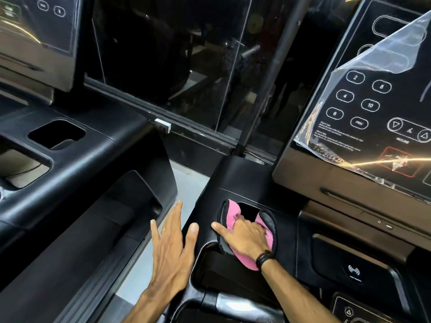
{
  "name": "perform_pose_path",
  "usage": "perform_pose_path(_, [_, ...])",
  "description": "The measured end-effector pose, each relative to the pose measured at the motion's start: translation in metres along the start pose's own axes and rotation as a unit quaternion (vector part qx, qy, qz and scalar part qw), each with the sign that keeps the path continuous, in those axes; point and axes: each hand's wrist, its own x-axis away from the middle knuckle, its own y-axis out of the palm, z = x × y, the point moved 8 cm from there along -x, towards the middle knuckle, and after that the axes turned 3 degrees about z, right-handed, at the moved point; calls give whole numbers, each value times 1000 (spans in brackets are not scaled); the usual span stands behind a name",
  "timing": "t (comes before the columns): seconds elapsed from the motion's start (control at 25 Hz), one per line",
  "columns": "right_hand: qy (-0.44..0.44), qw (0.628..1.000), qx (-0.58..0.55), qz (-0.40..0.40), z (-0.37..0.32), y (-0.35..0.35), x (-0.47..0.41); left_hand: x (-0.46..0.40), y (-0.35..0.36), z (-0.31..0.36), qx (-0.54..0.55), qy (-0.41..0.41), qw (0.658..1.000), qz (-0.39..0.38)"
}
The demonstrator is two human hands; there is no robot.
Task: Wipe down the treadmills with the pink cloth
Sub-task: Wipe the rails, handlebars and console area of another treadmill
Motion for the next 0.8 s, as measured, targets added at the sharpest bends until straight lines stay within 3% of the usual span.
perform_pose_path(0.2, [94, 985, -116, 86, 4, -4, -1, 0, 0, 1, 8, -10, 1000, 14])
perform_pose_path(0.4, [99, 949, -207, 218, 9, -11, 36, 4, 16, 19, -3, 11, 1000, -6])
perform_pose_path(0.52, [2, 897, -265, 353, 12, -48, 59, 3, 6, 13, 3, 2, 1000, 8])
perform_pose_path(0.6, [-126, 884, -193, 407, -9, -63, 67, -1, -11, -2, 8, -29, 999, 39])
perform_pose_path(0.68, [-220, 926, -51, 303, -47, -34, 62, -3, -25, -15, 10, -50, 997, 54])
perform_pose_path(0.8, [-249, 957, 62, 133, -71, 28, 48, 4, -30, -17, -14, -37, 998, 56])
